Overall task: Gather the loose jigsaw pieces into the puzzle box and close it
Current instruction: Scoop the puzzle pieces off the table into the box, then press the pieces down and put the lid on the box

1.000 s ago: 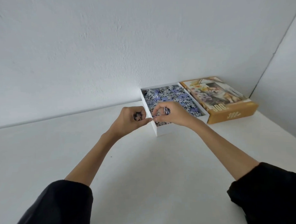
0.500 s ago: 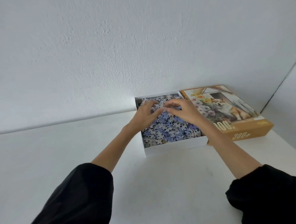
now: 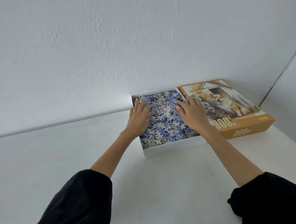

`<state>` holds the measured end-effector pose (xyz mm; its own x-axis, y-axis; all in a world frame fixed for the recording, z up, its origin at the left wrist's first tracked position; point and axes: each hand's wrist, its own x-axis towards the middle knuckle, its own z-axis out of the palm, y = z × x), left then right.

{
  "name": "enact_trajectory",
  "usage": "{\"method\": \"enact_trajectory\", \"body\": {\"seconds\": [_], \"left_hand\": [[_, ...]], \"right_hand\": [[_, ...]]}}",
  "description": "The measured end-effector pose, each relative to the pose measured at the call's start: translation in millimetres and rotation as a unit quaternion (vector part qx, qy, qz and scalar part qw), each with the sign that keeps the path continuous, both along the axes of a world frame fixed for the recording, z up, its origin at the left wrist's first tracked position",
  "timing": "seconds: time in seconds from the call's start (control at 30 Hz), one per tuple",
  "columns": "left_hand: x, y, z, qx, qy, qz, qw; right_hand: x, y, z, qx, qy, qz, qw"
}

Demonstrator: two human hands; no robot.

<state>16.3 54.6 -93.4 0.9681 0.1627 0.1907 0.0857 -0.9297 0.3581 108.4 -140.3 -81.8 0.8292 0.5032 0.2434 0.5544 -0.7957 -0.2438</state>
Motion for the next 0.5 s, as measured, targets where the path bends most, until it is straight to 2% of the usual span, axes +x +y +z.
{"method": "enact_trajectory", "body": {"seconds": [0.13,0.5], "left_hand": [[-3.9,0.8,2.0,-0.004,-0.007,-0.013,1.0],[-41.1,20.3,3.5,-0.052,-0.024,-0.007,0.998]], "right_hand": [[-1.2,2.5,1.2,-0.005,0.025,0.021,0.999],[-46.9,27.0,13.9,0.119,0.148,0.031,0.981]]}}
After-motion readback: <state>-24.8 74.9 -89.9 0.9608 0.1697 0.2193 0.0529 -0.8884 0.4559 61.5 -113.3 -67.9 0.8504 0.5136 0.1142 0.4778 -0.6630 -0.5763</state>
